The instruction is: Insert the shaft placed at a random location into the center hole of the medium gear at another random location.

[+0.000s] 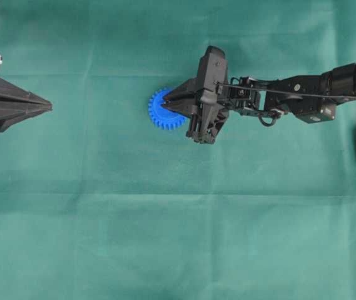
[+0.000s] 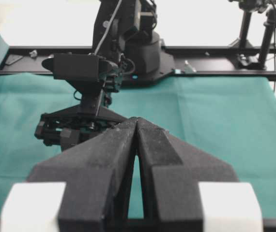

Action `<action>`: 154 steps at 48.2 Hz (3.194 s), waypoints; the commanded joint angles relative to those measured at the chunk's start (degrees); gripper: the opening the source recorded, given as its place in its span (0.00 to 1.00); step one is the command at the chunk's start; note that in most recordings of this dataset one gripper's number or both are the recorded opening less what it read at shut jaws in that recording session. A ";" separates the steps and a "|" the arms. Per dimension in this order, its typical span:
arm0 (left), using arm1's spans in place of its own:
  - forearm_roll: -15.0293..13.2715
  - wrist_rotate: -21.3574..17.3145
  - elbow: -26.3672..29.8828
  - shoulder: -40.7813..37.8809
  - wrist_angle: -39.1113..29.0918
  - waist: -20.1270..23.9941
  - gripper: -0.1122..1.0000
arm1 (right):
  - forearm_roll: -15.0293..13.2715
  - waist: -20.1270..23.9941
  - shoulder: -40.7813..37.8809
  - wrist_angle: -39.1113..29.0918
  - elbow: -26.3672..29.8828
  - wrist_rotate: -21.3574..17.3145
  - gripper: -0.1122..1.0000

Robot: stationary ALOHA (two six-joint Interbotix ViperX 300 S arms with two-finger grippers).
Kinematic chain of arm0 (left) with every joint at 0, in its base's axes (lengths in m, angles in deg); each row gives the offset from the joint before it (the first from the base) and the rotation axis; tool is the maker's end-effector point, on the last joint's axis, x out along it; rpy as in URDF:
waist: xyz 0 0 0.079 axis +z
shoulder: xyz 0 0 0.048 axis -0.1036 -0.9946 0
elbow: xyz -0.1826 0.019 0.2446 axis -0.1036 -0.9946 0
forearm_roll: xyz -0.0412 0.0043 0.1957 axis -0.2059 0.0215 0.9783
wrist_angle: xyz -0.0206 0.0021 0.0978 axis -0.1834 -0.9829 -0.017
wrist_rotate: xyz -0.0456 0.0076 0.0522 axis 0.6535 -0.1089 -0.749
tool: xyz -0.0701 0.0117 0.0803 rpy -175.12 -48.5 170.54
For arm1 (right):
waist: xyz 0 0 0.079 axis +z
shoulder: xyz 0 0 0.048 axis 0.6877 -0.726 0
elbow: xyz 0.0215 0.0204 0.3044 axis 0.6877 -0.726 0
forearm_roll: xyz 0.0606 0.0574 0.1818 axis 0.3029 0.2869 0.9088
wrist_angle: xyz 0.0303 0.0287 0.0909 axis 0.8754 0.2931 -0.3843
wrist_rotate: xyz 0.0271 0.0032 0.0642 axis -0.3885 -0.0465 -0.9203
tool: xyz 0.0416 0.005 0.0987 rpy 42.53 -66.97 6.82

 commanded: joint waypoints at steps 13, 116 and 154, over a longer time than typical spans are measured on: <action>0.09 -0.09 0.70 -0.35 0.18 -0.09 0.10 | 0.26 0.09 0.97 -0.62 0.97 0.18 0.22; 0.09 0.35 0.79 -0.26 -0.26 -0.09 0.10 | 1.05 -0.44 42.36 -7.21 -25.05 0.26 0.82; 0.09 0.44 0.70 -0.26 -0.18 -0.09 0.10 | 0.97 -0.44 42.28 -7.29 -25.05 0.26 0.82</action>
